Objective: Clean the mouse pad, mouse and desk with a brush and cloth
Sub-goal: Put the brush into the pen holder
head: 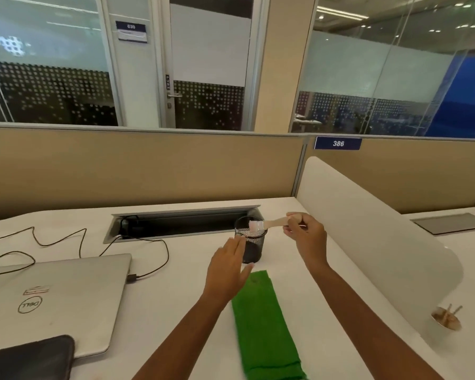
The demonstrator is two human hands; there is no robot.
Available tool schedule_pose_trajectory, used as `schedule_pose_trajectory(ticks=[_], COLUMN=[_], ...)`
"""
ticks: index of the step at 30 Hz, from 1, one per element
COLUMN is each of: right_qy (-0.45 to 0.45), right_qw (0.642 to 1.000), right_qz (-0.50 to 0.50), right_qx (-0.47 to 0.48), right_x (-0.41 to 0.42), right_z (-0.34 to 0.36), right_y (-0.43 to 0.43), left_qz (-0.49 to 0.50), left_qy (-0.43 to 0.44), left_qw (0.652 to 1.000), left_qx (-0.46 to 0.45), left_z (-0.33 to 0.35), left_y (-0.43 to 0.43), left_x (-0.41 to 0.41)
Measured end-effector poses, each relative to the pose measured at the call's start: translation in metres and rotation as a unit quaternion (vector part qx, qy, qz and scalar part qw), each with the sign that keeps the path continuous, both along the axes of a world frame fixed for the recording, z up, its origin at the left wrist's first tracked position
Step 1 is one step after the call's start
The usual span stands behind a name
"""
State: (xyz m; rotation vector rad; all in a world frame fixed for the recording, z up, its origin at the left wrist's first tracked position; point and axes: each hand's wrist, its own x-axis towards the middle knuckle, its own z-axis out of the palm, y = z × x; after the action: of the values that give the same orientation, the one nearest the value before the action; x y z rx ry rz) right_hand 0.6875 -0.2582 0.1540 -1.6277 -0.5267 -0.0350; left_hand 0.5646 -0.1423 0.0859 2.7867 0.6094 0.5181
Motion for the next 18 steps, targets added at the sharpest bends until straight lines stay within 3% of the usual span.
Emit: schedule_pose_trajectory(ticks=[9,18], right_qy=[-0.01,0.007], right_qw=[0.993,0.981], right_qz=[0.008,0.037], right_qx=[-0.12,-0.19], right_x=[0.037,0.038], right_z=[-0.026,-0.046], right_y=[0.052,0.067], left_qz=[0.034,0.051], left_qy=[0.126,0.141], left_qw=[0.991,0.989], left_qx=[0.016,0.008], left_z=[-0.02,-0.028], left_y=[0.002,-0.005], left_x=[0.04,0.041])
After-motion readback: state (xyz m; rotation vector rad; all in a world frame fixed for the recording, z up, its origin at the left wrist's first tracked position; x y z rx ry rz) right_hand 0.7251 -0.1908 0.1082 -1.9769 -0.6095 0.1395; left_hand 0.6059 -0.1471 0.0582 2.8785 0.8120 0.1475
